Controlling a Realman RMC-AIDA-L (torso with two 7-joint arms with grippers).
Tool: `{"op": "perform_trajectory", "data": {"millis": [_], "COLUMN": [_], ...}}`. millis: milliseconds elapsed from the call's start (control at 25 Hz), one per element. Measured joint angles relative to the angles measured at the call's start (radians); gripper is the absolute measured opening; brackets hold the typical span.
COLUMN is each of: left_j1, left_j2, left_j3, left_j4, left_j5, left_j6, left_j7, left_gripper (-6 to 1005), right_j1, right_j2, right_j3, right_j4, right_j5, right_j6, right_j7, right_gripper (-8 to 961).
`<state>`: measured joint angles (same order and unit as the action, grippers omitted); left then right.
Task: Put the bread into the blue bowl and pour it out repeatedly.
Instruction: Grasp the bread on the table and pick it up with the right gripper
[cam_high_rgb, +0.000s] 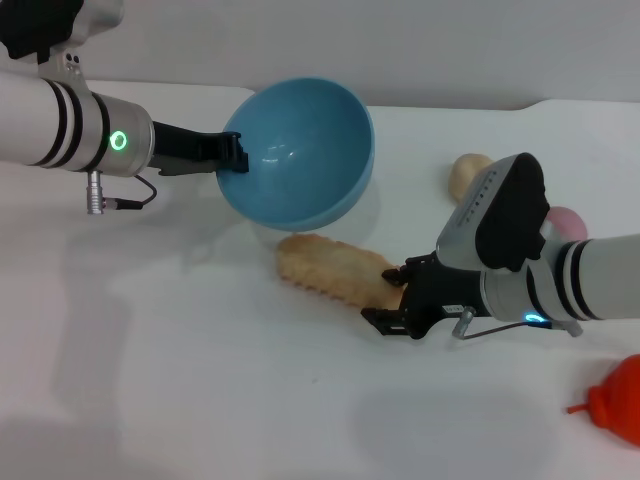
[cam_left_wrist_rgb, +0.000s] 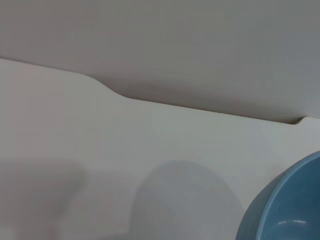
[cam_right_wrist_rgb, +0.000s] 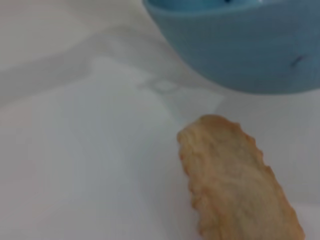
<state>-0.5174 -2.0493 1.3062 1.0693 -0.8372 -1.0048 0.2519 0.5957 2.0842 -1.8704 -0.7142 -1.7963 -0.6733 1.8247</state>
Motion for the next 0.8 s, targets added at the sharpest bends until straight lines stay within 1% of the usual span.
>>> {"op": "perform_trajectory", "data": {"millis": [120,320,400,520,640,800], "left_j1": [-0.001,-0.002,-0.002,-0.001,0.001,0.000], "left_j2": [0.000,0.000,0.000,0.000,0.000,0.000], "left_j3": [-0.002,-0.005,-0.005,-0.005,-0.005,-0.006], "left_j4": [0.000,0.000,0.000,0.002,0.009,0.013], "left_j5": [0.000,-0.002,-0.002,-0.002,-0.003,-0.003], "left_j6": [0.000,-0.001,-0.001,-0.002,-0.003,-0.004], "left_j7": [0.002,0.009,0.010,0.010,0.011,0.011], "left_gripper": [-1,-1,-1,-2,-2,-2], "right_j1": [0.001,-0.002,-0.008,-0.017,-0.045,-0.103], "right_j2": [0.000,0.000,-0.004,-0.006,-0.010,-0.014], "right_j3": [-0.012,-0.001,0.002,0.015,0.073,0.219], "right_j4": [0.008,0.016,0.010,-0.004,-0.034,-0.091], "right_j5": [0.002,0.003,0.003,0.003,0.003,0.003], "right_j6": [0.021,0.031,0.034,0.029,-0.013,-0.148], "right_j7": [0.006,0.019,0.046,0.056,0.061,0.061], "right_gripper": [586,575,571,485,399,356]}}
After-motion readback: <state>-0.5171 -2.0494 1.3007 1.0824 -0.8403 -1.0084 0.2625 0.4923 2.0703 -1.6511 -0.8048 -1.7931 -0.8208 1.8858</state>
